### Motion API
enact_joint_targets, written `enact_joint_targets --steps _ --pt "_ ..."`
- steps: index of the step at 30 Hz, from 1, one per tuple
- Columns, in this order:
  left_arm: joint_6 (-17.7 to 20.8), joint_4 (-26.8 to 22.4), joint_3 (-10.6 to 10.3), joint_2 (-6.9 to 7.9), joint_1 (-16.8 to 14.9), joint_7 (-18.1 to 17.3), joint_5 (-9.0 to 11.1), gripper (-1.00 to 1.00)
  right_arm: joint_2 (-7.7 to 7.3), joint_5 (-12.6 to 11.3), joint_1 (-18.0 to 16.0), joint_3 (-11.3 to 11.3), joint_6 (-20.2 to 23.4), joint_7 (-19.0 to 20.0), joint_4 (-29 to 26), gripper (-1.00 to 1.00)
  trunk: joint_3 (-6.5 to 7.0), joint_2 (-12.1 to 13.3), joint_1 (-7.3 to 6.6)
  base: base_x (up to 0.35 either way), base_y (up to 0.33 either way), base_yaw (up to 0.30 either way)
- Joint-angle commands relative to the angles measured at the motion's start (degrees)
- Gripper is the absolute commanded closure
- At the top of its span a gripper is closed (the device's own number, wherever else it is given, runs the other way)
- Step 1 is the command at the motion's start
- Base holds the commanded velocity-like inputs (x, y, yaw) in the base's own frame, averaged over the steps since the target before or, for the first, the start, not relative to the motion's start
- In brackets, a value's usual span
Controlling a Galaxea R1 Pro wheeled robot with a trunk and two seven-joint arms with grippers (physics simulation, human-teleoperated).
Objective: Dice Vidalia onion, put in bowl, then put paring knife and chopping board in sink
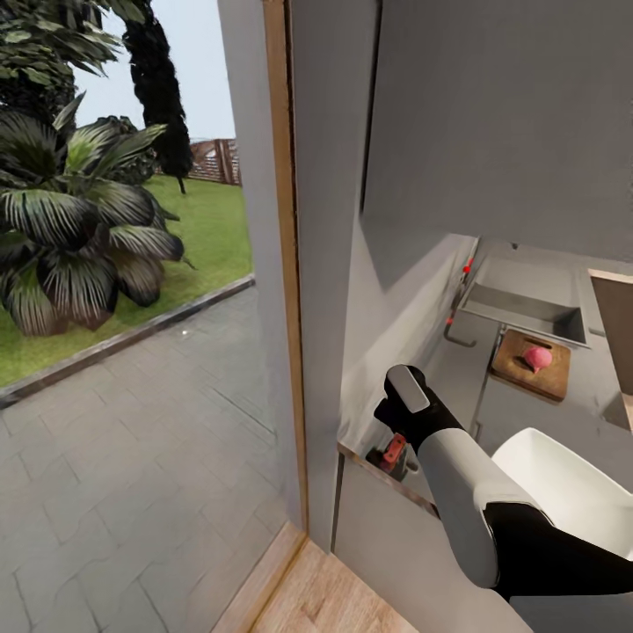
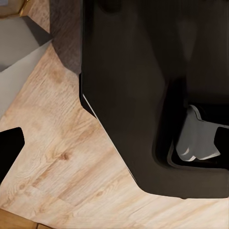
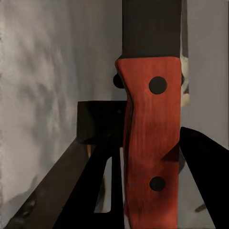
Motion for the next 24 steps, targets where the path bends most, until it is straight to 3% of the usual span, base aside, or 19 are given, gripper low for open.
enact_joint_targets --steps 1,17,24 --pt "-0.33 0.23 -0.48 -0.03 -0.10 -0.05 0.52 -1.00 0.04 -0.15 -0.04 -0.23 0.30 -0.26 -0.08 1.00 -0.02 -0.11 0.04 0.000 0.000 0.000" --pt "-0.63 0.05 -0.48 0.02 -0.09 -0.05 0.47 -1.00 0.04 0.13 -0.04 0.09 0.36 -0.22 -1.16 1.00 1.40 -0.11 0.04 0.000 0.000 0.000" --pt "-7.21 0.13 -0.48 -0.03 -0.09 0.03 0.51 -1.00 0.04 0.19 -0.04 0.20 0.39 -0.31 -2.47 1.00 2.02 -0.11 0.04 0.000 0.000 0.000"
